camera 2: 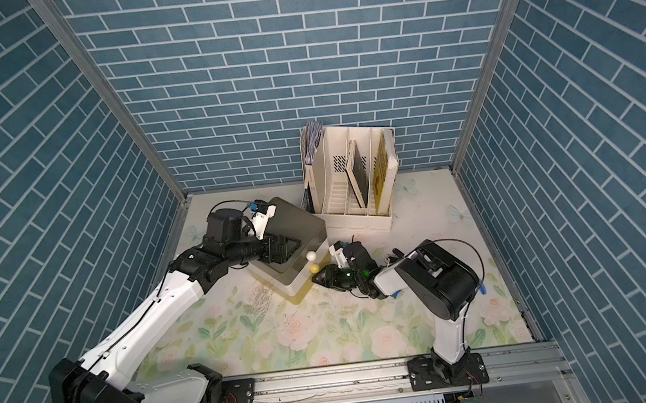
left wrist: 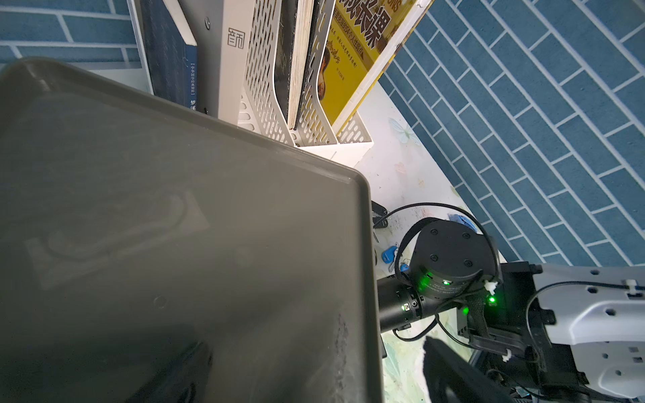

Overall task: Take the keys out of the drawer
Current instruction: Open the drawer in the storage box.

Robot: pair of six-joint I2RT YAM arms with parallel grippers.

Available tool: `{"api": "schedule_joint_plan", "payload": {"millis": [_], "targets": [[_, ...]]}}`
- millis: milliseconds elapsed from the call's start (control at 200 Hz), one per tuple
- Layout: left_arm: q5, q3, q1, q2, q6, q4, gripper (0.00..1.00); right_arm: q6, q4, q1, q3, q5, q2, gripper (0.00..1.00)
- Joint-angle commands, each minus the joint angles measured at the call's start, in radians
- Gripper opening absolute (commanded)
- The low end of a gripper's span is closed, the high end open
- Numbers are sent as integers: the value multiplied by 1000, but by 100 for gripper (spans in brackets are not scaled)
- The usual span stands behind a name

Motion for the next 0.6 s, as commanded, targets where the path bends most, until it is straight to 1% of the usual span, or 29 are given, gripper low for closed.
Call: {"api": "schedule_joint_plan", "payload": {"millis": [0,130,420,515,595], "targets": [[-13,-12,13,35,-1,-123,100,1,161,-1,-1,10,30,44],[-12,-16,13,36,1,-123,100,9,246,-1,-24,9,32,43],[-16,-19,13,32,3,-128,100,34,398,-2,-48,-9,54,44],[-17,-19,13,32,2,-130,100,36,406,-1,-47,-15,60,40],[-17,-19,15,31,3,-130,100,36,402,-1,-47,-17,63,35]]}}
